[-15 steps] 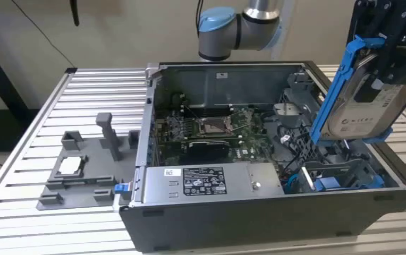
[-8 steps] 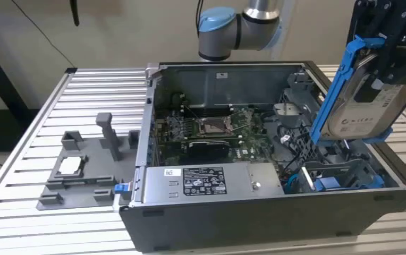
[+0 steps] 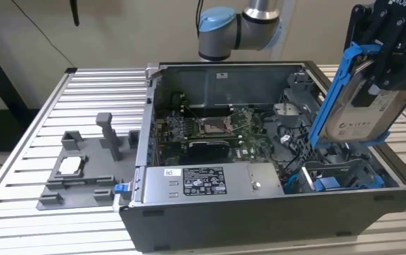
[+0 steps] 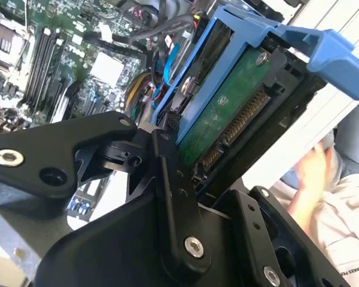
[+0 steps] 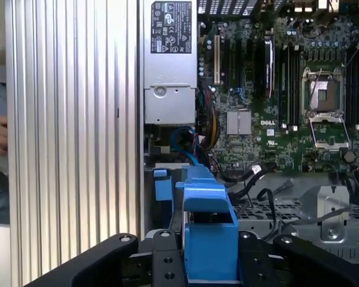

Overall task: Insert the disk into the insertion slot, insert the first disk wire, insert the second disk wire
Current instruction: 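Insert the disk into the insertion slot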

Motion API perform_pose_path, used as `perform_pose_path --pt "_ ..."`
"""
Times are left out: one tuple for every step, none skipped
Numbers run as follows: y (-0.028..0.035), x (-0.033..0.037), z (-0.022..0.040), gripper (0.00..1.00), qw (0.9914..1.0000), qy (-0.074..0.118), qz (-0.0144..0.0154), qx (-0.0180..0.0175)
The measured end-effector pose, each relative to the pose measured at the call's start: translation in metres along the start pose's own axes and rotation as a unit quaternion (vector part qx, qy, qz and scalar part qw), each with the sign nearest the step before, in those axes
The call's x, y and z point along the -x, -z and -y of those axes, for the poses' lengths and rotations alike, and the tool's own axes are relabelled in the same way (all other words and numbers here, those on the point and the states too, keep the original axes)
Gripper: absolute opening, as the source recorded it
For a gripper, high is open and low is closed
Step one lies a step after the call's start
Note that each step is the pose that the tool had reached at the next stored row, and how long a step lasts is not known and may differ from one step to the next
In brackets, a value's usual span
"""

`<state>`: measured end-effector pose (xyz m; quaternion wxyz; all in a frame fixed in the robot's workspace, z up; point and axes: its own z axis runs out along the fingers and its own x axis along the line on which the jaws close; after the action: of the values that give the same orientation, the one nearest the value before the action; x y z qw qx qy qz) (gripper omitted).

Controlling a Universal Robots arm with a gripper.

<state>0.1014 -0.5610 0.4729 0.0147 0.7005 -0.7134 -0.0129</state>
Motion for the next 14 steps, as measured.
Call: perform_pose_path --pt "-0.0008 0.0 0.0 0.33 1.0 0.0 0.0 0.0" --pt "-0.0016 0.0 0.0001 0.33 1.0 0.0 0.0001 0.0" --pt "-0.0023 0.0 0.0001 0.33 1.0 0.0 0.0 0.0" --pt "-0.0031 0.0 0.0001 0.33 1.0 0.0 0.0 0.0" --pt "-0.0049 0.0 0.0002 0.33 1.0 0.0 0.0 0.0" --pt "-0.0073 0.0 0.0003 0.33 1.0 0.0 0.0 0.0" --pt "-0.0086 0.0 0.0004 0.33 1.0 0.0 0.0 0.0" --pt "-0.0102 0.0 0.0005 0.33 1.0 0.0 0.0 0.0" --pt "-0.0118 0.0 0.0007 0.33 1.0 0.0 0.0 0.0" --pt "-0.013 0.0 0.0009 0.33 1.0 0.0 0.0 0.0" --pt "-0.0141 0.0001 0.0012 0.33 1.0 0.0 0.0 0.0" --pt "-0.0154 0.0001 0.0014 0.33 1.0 0.0 0.0 0.0" --pt "-0.0166 0.0 0.0021 0.33 1.0 0.0 0.0001 0.0" --pt "-0.0176 -0.0001 0.0036 0.33 1.0 0.0 0.0002 0.0002"
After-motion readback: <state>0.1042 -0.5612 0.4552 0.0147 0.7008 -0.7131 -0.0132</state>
